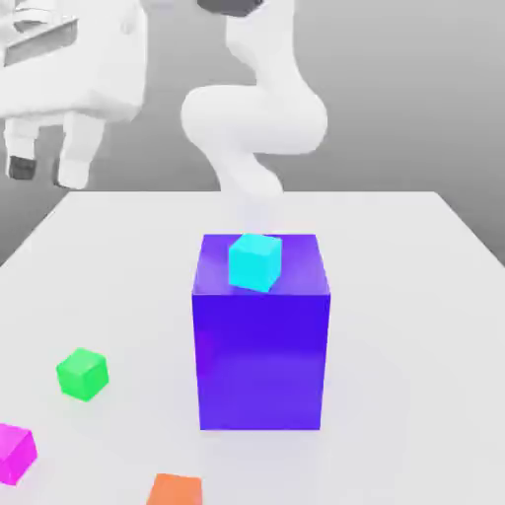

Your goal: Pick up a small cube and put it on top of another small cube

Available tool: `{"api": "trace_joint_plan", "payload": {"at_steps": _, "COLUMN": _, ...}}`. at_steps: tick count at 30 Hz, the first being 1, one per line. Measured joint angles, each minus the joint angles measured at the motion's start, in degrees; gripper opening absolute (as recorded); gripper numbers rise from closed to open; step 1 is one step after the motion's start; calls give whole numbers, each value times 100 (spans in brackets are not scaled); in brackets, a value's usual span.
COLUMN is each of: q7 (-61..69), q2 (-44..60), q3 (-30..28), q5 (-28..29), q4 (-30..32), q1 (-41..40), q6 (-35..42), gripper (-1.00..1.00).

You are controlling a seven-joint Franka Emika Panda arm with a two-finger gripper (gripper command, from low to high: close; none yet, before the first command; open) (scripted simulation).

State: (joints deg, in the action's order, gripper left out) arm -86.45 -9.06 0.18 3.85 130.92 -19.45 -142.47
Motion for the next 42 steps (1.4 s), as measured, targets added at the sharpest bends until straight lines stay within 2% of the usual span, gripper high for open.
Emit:
{"api": "trace_joint_plan", "payload": {"at_steps": 8, "q7": -1592, "q2": 1656, "q3": -343, "q5": -175, "q4": -35, "q1": -584, "q6": -495, "gripper": 0}}
{"api": "trace_joint_plan", "payload": {"at_steps": 14, "q7": -2426, "q2": 2902, "q3": -620, "q5": -769, "q4": -71, "q1": -836, "q6": -872, "gripper": 0}}
{"api": "trace_joint_plan", "payload": {"at_steps": 18, "q7": -2436, "q2": 3733, "q3": -523, "q5": -994, "q4": -223, "q1": -978, "q6": -1436, "gripper": 0}}
{"api": "trace_joint_plan", "payload": {"at_steps": 19, "q7": -2422, "q2": 3894, "q3": -495, "q5": -1021, "q4": -258, "q1": -1002, "q6": -1558, "gripper": -100}}
{"api": "trace_joint_plan", "payload": {"at_steps": 25, "q7": -2415, "q2": 3975, "q3": -480, "q5": -1033, "q4": -275, "q1": -1015, "q6": -1633, "gripper": -100}}
{"api": "trace_joint_plan", "payload": {"at_steps": 30, "q7": -2524, "q2": 3215, "q3": -603, "q5": -894, "q4": -104, "q1": -925, "q6": -1042, "gripper": -100}}
{"api": "trace_joint_plan", "payload": {"at_steps": 37, "q7": -3430, "q2": 1891, "q3": -723, "q5": -1300, "q4": 1034, "q1": -939, "q6": -920, "gripper": -100}}
{"api": "trace_joint_plan", "payload": {"at_steps": 42, "q7": -4650, "q2": 1016, "q3": -855, "q5": -969, "q4": 1952, "q1": -1059, "q6": -986, "gripper": -100}}
